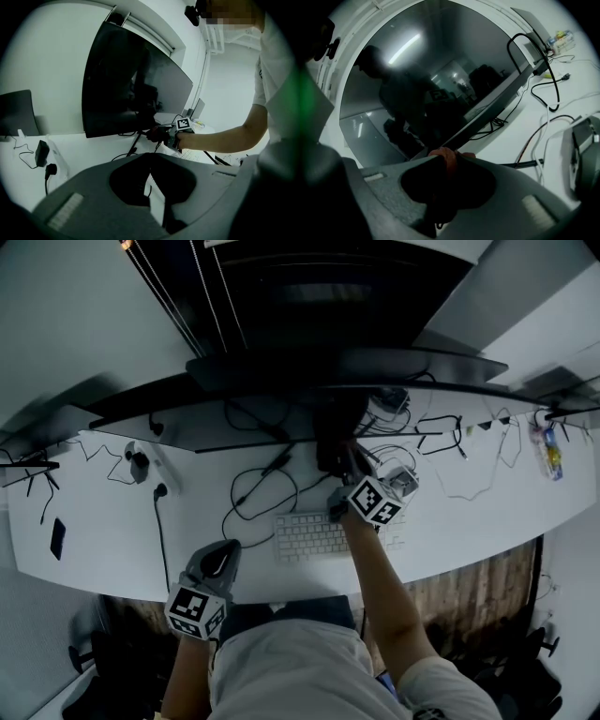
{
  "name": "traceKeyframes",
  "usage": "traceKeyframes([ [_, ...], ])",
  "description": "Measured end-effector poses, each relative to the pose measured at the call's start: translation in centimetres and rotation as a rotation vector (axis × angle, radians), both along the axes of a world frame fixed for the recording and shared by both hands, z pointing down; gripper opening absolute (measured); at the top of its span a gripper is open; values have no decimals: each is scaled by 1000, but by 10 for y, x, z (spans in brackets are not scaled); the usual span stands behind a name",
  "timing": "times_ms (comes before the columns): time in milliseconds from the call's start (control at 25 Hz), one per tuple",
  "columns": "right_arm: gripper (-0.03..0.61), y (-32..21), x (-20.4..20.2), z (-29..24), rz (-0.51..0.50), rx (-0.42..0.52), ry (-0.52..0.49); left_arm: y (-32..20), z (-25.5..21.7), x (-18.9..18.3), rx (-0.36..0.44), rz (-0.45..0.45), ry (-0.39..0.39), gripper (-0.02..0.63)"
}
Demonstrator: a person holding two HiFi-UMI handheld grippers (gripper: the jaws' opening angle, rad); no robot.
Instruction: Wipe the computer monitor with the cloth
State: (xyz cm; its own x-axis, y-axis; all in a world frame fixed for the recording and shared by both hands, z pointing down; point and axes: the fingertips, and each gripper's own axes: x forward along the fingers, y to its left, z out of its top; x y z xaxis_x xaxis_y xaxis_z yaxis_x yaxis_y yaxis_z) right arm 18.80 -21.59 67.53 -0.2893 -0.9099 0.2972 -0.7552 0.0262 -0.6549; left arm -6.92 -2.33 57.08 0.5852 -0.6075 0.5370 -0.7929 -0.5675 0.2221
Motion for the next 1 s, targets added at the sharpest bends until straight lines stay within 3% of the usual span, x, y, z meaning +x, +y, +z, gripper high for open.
traceKeyframes([
  [1000,72,-9,154,5,120,-13,-40,-18,12,114,-26,84,-11,8],
])
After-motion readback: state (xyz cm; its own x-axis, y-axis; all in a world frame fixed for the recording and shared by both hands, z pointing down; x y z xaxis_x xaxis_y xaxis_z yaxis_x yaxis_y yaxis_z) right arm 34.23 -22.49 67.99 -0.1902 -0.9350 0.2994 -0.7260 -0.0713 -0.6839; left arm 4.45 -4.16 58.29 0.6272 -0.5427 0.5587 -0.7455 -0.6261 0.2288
